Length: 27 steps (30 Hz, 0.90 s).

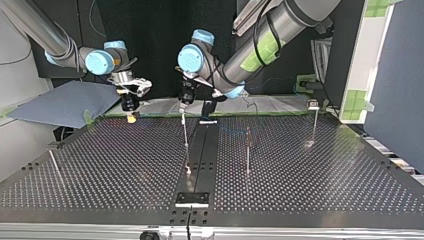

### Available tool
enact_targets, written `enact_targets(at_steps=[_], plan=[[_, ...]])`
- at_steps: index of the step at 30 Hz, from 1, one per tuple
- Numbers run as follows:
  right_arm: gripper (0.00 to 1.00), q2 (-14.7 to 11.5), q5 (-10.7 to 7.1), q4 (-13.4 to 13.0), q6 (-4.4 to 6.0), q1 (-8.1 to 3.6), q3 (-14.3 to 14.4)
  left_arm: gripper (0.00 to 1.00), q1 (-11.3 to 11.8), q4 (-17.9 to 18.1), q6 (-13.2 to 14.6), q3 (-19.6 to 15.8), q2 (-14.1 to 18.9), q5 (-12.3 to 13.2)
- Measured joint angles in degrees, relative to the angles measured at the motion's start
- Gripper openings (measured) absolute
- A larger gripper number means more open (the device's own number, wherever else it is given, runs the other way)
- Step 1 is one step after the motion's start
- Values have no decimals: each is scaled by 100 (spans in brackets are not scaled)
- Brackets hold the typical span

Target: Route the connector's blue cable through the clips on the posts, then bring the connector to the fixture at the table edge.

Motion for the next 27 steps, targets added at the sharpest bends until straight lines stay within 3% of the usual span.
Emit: enact_targets(at_steps=[19, 27], plan=[[0, 3, -22, -2, 0, 1, -3, 100, -31, 1, -10, -14, 5, -17], [0, 6, -30, 8, 0, 5, -3, 100, -174, 260, -64, -363, 313, -302]])
